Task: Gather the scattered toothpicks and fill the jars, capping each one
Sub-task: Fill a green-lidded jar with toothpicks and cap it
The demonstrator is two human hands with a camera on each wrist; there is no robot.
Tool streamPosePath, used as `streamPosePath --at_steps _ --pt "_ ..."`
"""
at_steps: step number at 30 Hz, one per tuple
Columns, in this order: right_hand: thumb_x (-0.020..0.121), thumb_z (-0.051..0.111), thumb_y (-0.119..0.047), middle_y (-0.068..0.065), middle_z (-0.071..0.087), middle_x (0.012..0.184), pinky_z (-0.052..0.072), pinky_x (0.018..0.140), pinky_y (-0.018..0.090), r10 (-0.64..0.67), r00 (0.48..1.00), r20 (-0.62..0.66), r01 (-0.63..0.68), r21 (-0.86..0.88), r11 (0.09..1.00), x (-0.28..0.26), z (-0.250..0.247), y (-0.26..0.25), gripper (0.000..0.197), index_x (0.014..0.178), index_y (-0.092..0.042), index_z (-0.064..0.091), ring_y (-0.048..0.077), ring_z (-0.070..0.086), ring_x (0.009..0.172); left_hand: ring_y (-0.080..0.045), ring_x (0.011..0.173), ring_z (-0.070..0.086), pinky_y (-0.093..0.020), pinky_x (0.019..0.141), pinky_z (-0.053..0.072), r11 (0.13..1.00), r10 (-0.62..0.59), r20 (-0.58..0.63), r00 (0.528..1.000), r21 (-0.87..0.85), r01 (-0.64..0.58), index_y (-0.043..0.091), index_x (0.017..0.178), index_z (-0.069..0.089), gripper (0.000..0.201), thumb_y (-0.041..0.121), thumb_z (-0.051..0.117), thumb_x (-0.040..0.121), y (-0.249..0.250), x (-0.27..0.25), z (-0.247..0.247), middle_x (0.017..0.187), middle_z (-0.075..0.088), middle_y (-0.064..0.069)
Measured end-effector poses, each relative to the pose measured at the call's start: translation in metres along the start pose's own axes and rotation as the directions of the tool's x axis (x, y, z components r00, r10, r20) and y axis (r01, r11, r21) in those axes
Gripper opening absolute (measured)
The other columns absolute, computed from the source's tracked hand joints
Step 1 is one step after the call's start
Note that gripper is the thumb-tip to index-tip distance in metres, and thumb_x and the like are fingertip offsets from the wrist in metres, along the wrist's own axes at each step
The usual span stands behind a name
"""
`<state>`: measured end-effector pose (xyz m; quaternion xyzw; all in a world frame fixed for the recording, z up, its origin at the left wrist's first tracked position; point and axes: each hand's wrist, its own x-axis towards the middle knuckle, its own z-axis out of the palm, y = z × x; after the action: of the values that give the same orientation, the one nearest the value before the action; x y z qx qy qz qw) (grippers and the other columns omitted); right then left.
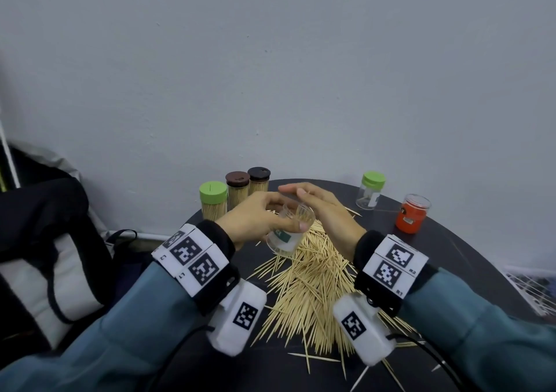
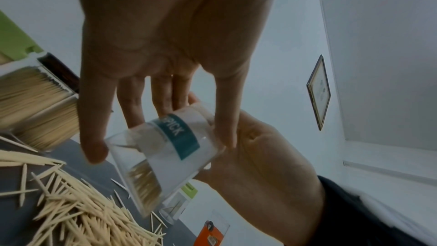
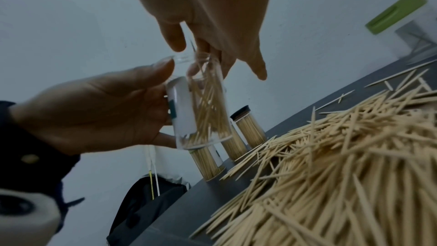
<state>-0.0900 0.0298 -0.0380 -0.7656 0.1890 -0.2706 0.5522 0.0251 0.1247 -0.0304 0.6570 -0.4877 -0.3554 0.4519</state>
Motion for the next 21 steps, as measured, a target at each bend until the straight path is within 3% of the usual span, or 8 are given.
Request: streamPosePath --at_steps 5,7,9,12,14,17,21 --pt "0.101 0.022 -0.035 -0.010 0.049 0.136 0.024 0.103 0.027 0.008 1.000 -0.001 -0.009 -0.121 0.993 0.006 -0.007 0.002 0.039 0.122 -0.030 0.056 0.005 0.037 0.129 -0.006 0.093 0.057 -0.020 0.064 0.047 1.000 0.003 -0.088 0.996 -0.021 -0.004 0.019 0.116 0.061 0.045 0.021 0.076 0.073 -0.004 -0.002 -0.018 0.102 0.062 0.004" --pt "0.102 0.025 -0.032 -0.009 0.052 0.132 0.024 0.100 0.025 0.028 1.000 0.009 -0.026 -0.173 0.985 0.014 -0.010 0.003 0.037 0.120 -0.026 0.057 0.005 0.040 0.127 -0.011 0.095 0.060 -0.021 0.063 0.049 0.999 -0.012 -0.137 0.991 -0.046 0.006 0.020 0.115 0.062 0.050 0.023 0.078 0.068 -0.006 -0.003 -0.030 0.102 0.063 0.001" --pt "0.100 0.036 -0.024 -0.003 0.054 0.129 0.029 0.096 0.022 0.093 0.991 0.100 -0.054 -0.339 0.939 0.026 -0.010 0.007 0.029 0.120 -0.018 0.056 0.007 0.046 0.120 -0.012 0.094 0.060 -0.019 0.060 0.048 0.998 -0.021 -0.188 0.982 -0.056 0.011 0.021 0.112 0.062 0.048 0.024 0.079 0.066 -0.009 -0.005 -0.043 0.102 0.063 0.002" --pt "0.097 0.045 -0.014 0.001 0.053 0.132 0.033 0.096 0.021 0.235 0.934 0.268 0.041 -0.737 0.675 0.047 -0.005 0.014 0.031 0.127 -0.014 0.051 0.012 0.047 0.121 -0.017 0.104 0.060 -0.025 0.072 0.049 0.999 -0.011 -0.263 0.965 -0.050 -0.002 0.018 0.112 0.063 0.047 0.020 0.079 0.068 -0.012 -0.006 -0.063 0.112 0.063 -0.002" --pt "0.095 0.046 -0.011 0.001 0.047 0.139 0.031 0.101 0.022 0.323 0.892 0.317 0.110 -0.845 0.523 0.061 0.003 0.018 0.038 0.133 -0.015 0.045 0.015 0.042 0.128 -0.015 0.105 0.058 -0.024 0.068 0.045 0.999 -0.007 -0.303 0.953 -0.039 -0.005 0.016 0.114 0.062 0.046 0.019 0.078 0.071 -0.011 -0.006 -0.074 0.114 0.063 -0.002" --pt "0.093 0.043 -0.004 0.005 0.040 0.145 0.031 0.106 0.030 0.412 0.850 0.327 0.155 -0.904 0.398 0.082 0.019 0.024 0.049 0.140 -0.017 0.036 0.021 0.039 0.132 -0.010 0.102 0.056 -0.021 0.063 0.041 0.999 -0.002 -0.351 0.936 -0.037 -0.011 0.016 0.117 0.061 0.048 0.020 0.078 0.072 -0.010 -0.005 -0.089 0.116 0.062 0.001" --pt "0.092 0.039 0.002 0.008 0.037 0.146 0.032 0.105 0.032 0.492 0.805 0.333 0.196 -0.930 0.310 0.102 0.038 0.032 0.059 0.146 -0.017 0.025 0.025 0.038 0.132 -0.003 0.095 0.056 -0.023 0.065 0.046 1.000 -0.002 -0.366 0.931 -0.027 -0.009 0.018 0.117 0.060 0.046 0.022 0.077 0.074 -0.007 -0.005 -0.099 0.115 0.062 0.004"
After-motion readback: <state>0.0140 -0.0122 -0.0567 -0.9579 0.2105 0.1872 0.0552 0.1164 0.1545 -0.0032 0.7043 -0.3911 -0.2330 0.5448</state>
